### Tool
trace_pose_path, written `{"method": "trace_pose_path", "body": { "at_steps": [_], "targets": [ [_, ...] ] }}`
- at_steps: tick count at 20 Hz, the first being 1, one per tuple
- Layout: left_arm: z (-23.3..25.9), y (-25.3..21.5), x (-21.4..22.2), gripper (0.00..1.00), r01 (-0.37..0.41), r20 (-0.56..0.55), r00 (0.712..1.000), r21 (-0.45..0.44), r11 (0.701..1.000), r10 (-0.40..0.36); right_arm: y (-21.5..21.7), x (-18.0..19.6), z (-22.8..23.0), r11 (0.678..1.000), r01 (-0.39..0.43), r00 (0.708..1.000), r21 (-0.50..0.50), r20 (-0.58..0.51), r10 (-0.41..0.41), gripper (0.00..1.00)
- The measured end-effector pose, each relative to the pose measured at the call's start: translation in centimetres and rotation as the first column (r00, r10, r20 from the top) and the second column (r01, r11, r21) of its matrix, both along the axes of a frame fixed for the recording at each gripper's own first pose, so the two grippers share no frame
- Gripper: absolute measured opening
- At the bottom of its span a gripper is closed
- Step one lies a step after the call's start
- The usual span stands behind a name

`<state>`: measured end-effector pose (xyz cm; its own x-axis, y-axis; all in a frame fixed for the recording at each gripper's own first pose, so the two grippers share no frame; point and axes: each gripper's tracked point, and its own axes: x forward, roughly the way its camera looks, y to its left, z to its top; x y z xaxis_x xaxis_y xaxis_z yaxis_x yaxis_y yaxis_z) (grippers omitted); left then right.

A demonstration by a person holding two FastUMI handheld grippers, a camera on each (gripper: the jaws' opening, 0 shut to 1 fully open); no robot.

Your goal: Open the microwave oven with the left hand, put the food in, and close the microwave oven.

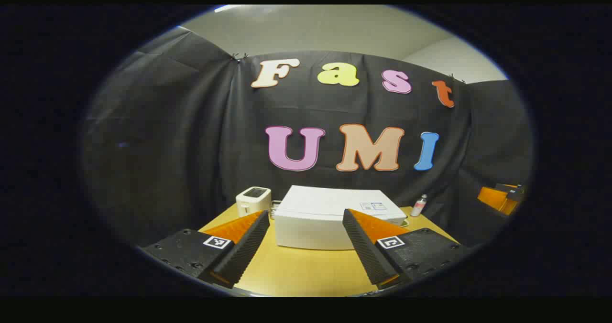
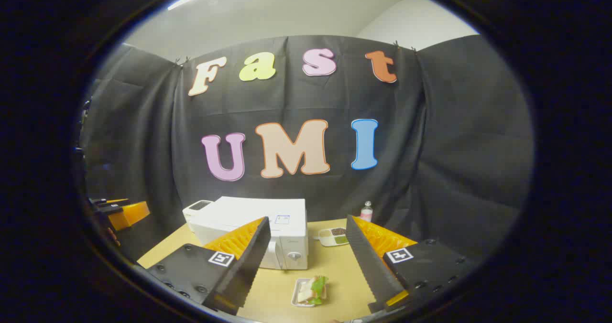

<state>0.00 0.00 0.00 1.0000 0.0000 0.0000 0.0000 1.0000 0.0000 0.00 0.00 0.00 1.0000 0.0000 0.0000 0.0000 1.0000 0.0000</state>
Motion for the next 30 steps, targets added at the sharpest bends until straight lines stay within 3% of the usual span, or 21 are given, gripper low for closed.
{"method": "trace_pose_path", "body": {
  "at_steps": [6, 12, 15, 16, 18, 30],
  "targets": [
    [0.8, -1.7, 0.0, 0.92, 0.022, 0.031, 0.999, 0.021, 1.000, -0.023, -1.4, -0.1, 0.6, 1.000, 0.014, 1.000, 0.013, 0.019, -0.015, 0.92],
    [-0.8, -2.7, 0.2, 0.95, 0.041, 0.002, 0.999, -0.016, 0.999, -0.040, -2.3, 0.3, -0.6, 1.000, 0.007, 1.000, 0.023, 0.005, -0.007, 0.92],
    [-0.5, -2.9, 1.0, 0.92, 0.053, 0.019, 0.998, -0.007, 0.999, -0.053, -3.0, 1.0, -0.2, 1.000, 0.009, 1.000, 0.009, 0.023, -0.009, 0.92],
    [-0.3, -2.8, 1.1, 0.99, 0.055, 0.031, 0.998, -0.003, 0.998, -0.055, -3.2, 1.2, -0.1, 1.000, 0.014, 0.999, 0.002, 0.031, -0.014, 0.92],
    [0.0, -2.6, 1.6, 0.92, 0.046, 0.041, 0.998, 0.005, 0.999, -0.046, -3.4, 1.7, 0.1, 1.000, 0.016, 0.999, -0.006, 0.036, -0.016, 0.92],
    [-2.2, -3.6, 1.9, 0.92, 0.034, -0.001, 0.999, -0.022, 0.999, -0.034, -3.7, 2.9, 0.6, 1.000, 0.004, 0.999, -0.010, 0.045, -0.004, 0.92]
  ]
}}
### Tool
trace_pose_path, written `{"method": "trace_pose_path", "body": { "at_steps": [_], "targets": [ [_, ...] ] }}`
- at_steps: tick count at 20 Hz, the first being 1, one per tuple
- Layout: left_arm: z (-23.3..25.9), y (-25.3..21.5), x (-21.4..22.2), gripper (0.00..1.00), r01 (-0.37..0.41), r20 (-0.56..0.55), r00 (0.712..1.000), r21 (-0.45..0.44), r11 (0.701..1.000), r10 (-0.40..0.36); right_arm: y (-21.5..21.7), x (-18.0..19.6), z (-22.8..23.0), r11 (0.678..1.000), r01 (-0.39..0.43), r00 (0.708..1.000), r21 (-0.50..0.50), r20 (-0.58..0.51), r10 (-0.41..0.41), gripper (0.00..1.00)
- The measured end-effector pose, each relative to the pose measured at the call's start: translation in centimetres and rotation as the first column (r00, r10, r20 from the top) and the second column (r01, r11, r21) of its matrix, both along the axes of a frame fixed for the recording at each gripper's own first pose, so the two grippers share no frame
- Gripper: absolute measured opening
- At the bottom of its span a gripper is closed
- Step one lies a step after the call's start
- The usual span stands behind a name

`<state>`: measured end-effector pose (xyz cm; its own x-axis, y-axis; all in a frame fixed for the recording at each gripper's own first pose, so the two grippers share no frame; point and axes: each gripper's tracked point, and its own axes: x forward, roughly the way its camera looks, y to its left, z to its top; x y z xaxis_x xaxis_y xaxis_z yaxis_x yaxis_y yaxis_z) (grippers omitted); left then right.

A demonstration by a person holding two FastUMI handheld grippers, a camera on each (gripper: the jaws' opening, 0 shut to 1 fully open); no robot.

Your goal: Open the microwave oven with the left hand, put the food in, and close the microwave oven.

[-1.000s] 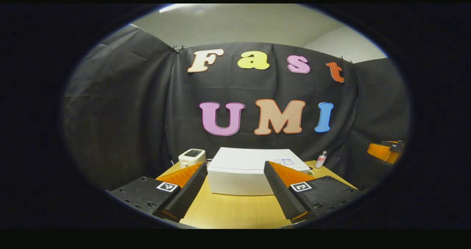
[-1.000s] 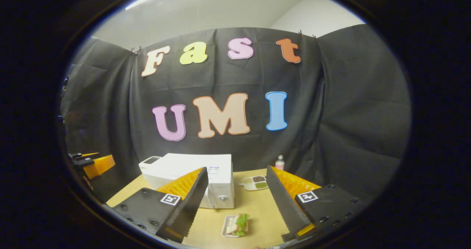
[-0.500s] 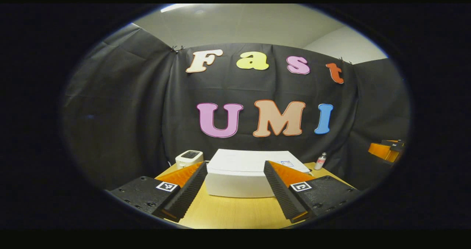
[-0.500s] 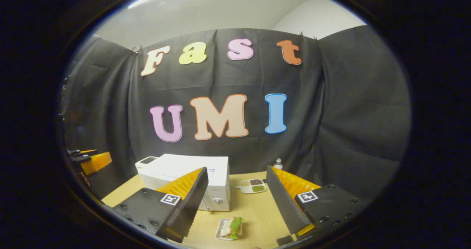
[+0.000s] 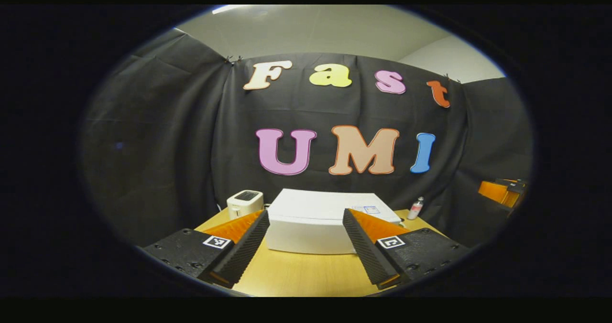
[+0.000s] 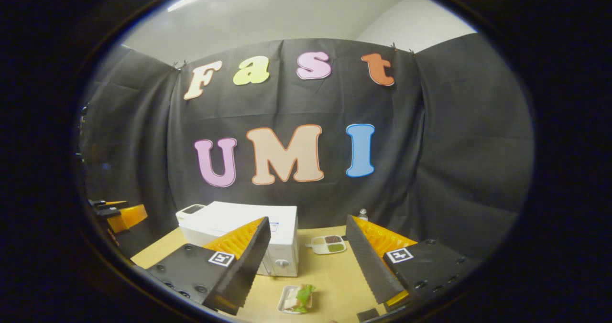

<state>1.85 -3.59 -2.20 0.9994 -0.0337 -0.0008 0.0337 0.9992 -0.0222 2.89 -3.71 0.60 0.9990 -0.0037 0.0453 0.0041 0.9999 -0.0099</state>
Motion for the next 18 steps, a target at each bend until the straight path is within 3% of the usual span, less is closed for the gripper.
{"method": "trace_pose_path", "body": {
  "at_steps": [5, 10, 18],
  "targets": [
    [-3.0, -0.6, 0.4, 0.99, 0.003, -0.063, 0.998, 0.007, 1.000, -0.003, -1.0, -0.2, -1.0, 1.000, 0.012, 1.000, 0.013, -0.027, -0.012, 0.92],
    [-7.9, -2.7, 1.7, 0.96, 0.057, -0.153, 0.987, -0.009, 0.998, -0.058, -2.6, -0.6, -1.9, 0.998, 0.050, 0.997, 0.031, -0.052, -0.048, 0.92],
    [-16.9, -7.4, 5.2, 0.96, 0.188, -0.306, 0.937, 0.033, 0.982, -0.170, -5.7, -1.8, -2.1, 0.990, 0.135, 0.989, 0.050, -0.066, -0.132, 0.92]
  ]
}}
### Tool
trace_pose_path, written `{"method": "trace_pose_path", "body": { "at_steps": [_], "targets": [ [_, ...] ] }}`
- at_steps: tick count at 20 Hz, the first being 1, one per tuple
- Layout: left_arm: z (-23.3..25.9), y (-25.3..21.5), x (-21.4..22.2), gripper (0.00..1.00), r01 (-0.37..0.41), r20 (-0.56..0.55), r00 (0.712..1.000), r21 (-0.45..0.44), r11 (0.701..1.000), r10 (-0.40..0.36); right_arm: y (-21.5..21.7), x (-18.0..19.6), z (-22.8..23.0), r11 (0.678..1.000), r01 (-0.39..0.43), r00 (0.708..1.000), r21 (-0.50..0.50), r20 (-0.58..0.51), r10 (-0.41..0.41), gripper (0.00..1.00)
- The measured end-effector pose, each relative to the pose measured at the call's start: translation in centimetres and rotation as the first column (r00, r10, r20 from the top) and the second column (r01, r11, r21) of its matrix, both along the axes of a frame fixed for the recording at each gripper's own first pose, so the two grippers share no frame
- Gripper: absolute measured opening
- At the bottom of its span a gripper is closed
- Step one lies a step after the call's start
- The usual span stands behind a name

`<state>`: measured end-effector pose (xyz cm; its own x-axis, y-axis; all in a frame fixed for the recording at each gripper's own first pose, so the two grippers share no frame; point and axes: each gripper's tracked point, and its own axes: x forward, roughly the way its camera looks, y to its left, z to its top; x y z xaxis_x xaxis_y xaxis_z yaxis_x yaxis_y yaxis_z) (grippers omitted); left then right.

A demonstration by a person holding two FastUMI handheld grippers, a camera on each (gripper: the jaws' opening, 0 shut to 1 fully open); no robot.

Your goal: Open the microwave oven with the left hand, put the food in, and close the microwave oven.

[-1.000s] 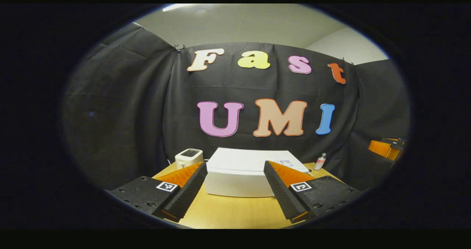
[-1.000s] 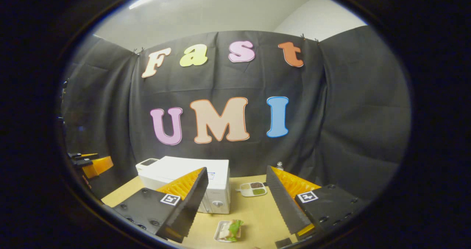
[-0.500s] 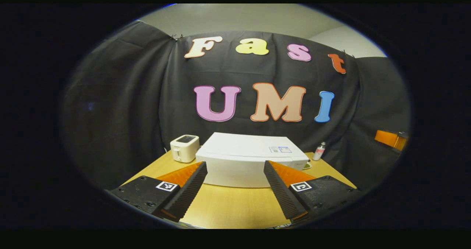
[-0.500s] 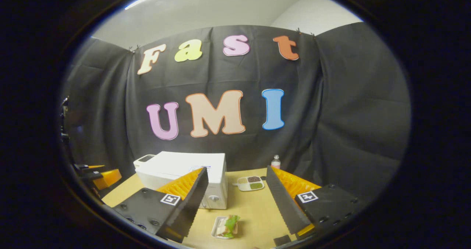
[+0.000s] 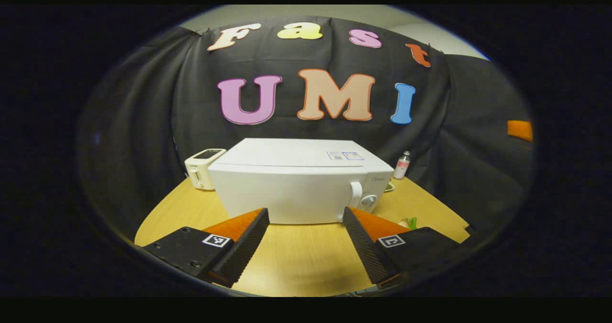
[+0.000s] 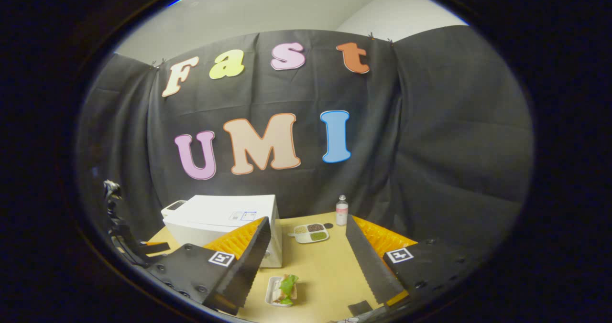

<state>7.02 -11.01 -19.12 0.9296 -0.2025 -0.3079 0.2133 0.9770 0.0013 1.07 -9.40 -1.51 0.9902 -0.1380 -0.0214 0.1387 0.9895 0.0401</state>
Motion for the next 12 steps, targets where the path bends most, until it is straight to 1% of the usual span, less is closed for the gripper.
{"method": "trace_pose_path", "body": {
  "at_steps": [3, 7, 8, 10, 11, 12],
  "targets": [
    [-3.2, -2.0, 1.7, 0.96, 0.043, -0.069, 0.997, 0.028, 0.999, -0.041, -1.2, -0.7, -0.5, 0.999, 0.040, 0.999, 0.013, -0.014, -0.040, 0.92],
    [-6.7, -4.5, 4.1, 0.97, 0.105, -0.130, 0.987, 0.077, 0.991, -0.095, -3.3, -1.5, -1.6, 0.994, 0.108, 0.994, 0.021, -0.037, -0.107, 0.92],
    [-7.5, -5.1, 4.6, 0.94, 0.116, -0.144, 0.984, 0.088, 0.989, -0.102, -3.9, -1.8, -1.7, 0.991, 0.128, 0.991, 0.028, -0.039, -0.127, 0.92],
    [-9.1, -6.3, 5.4, 1.00, 0.132, -0.176, 0.978, 0.105, 0.986, -0.112, -5.0, -2.4, -1.9, 0.986, 0.163, 0.986, 0.042, -0.043, -0.161, 0.92],
    [-9.8, -6.9, 5.9, 0.96, 0.143, -0.192, 0.974, 0.104, 0.984, -0.121, -5.5, -2.6, -1.9, 0.983, 0.180, 0.983, 0.046, -0.044, -0.178, 0.92],
    [-10.6, -7.6, 6.2, 0.97, 0.151, -0.211, 0.969, 0.095, 0.984, -0.128, -6.1, -2.9, -2.1, 0.979, 0.196, 0.980, 0.046, -0.046, -0.194, 0.92]
  ]
}}
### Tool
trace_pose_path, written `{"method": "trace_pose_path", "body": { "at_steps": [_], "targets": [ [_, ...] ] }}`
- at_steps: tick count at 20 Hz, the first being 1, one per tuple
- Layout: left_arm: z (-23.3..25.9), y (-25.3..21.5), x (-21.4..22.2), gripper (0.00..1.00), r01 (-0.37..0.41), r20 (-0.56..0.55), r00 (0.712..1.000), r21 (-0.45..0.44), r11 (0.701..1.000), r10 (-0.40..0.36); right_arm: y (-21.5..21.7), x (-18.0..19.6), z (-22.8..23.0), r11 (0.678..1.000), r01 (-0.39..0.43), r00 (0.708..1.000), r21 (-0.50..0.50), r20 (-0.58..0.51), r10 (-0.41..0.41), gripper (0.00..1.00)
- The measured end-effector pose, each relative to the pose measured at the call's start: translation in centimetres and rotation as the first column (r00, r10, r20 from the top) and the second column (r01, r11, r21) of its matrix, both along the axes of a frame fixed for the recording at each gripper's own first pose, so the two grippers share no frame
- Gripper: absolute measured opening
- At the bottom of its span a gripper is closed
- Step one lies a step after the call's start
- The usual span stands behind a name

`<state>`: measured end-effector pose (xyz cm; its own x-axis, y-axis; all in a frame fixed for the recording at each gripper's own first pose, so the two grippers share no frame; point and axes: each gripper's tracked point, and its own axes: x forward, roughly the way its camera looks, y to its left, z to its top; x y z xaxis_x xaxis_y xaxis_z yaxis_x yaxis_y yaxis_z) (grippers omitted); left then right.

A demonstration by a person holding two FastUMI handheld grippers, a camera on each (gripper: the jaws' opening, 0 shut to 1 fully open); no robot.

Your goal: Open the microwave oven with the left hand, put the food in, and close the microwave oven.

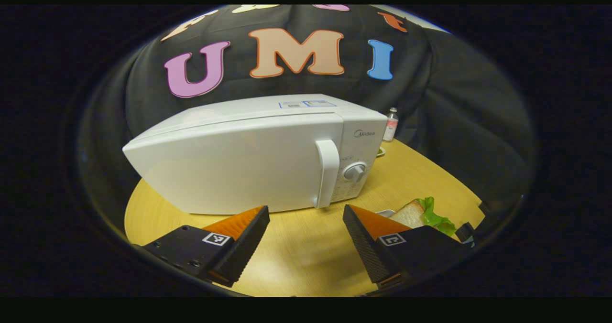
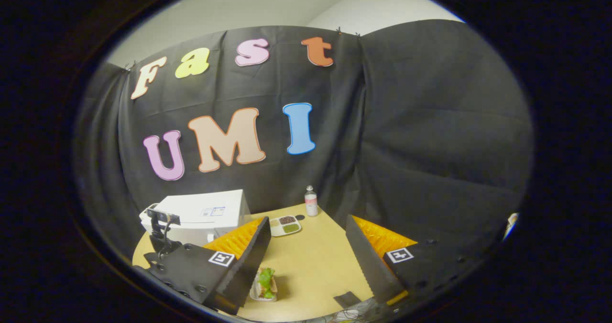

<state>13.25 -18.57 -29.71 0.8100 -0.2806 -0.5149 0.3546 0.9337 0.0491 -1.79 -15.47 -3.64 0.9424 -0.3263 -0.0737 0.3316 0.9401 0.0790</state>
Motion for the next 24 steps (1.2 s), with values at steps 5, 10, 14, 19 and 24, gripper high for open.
{"method": "trace_pose_path", "body": {
  "at_steps": [5, 10, 14, 19, 24],
  "targets": [
    [-3.1, -2.2, 2.1, 0.94, 0.011, -0.086, 0.996, -0.013, 1.000, -0.012, -1.5, -1.1, -0.6, 0.998, 0.055, 0.998, -0.005, -0.019, -0.055, 0.92],
    [-4.2, -2.3, 3.7, 0.90, -0.038, -0.112, 0.993, -0.016, 0.999, 0.036, -0.2, -0.6, -2.6, 0.999, 0.039, 0.998, 0.021, -0.052, -0.038, 0.92],
    [-5.0, -1.5, 4.9, 0.88, -0.109, -0.147, 0.984, -0.021, 0.994, 0.105, 1.2, -0.2, -4.2, 1.000, 0.013, 0.996, 0.016, -0.084, -0.012, 0.99],
    [-4.9, -1.3, 6.3, 0.82, -0.161, -0.184, 0.972, -0.047, 0.986, 0.150, 1.6, -0.2, -5.4, 1.000, 0.000, 0.994, -0.008, -0.113, -0.001, 0.99],
    [-5.3, -2.5, 6.8, 0.67, -0.150, -0.205, 0.969, -0.047, 0.988, 0.137, 0.6, -0.6, -6.9, 1.000, 0.023, 0.990, 0.007, -0.142, -0.022, 0.99]
  ]
}}
